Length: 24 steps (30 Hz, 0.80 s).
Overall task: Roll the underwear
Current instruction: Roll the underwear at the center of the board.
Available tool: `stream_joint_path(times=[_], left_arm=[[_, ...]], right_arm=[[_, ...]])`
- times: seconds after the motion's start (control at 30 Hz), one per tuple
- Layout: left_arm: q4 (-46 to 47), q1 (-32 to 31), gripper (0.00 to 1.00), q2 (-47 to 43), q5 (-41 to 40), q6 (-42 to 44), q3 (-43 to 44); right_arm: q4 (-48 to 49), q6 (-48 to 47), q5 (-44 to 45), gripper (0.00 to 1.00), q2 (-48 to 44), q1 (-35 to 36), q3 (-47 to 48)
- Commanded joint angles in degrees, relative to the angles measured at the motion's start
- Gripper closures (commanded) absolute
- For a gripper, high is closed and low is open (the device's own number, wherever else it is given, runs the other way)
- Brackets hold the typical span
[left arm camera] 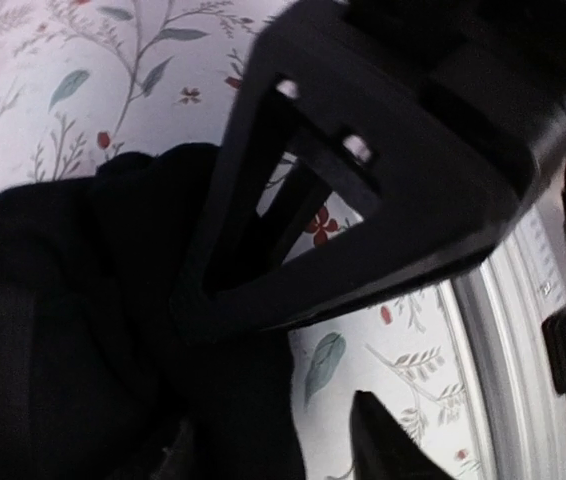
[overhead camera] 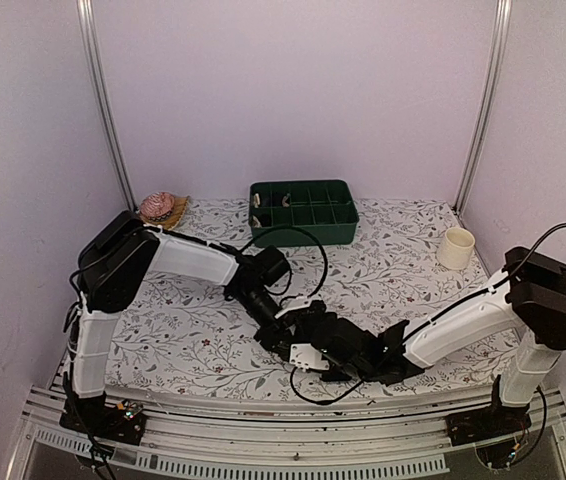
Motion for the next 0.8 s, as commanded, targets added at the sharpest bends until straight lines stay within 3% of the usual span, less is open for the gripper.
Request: stream_joint_path(times=[0.0, 0.1, 0.17, 0.27, 0.43, 0.77], left_arm=[[1.14, 0.44, 0.39, -4.5, -5.0, -0.66, -5.04], [6.59, 0.5, 0.19, -9.72, -8.08, -1.56, -9.29], [11.18, 0.52, 0.15, -13.36, -9.77, -1.89, -12.91], [21.19, 0.62, 0.13, -22.03, -11.58, -1.0, -20.11], [33.38, 0.61, 0.13, -28.68, -13.31, 3.68, -31.35], [43.76, -1.9, 0.21, -27.8, -19.36, 6.86, -38.89]], right_arm=[[-6.8, 4.51, -5.08, 0.89, 1.77, -0.44, 1.78], [-9.69, 6.63, -9.37, 0.89, 1.13, -1.54, 3.1], [-10.94, 7.58, -12.03, 0.89, 0.57, -2.2, 3.65], [-13.58, 8.91, -17.98, 0.89, 0.24, -4.08, 4.89], [-19.22, 11.6, -28.02, 0.9, 1.14, -7.82, 8.53], [-30.62, 16.17, -49.08, 0.9, 8.66, -16.03, 18.25]])
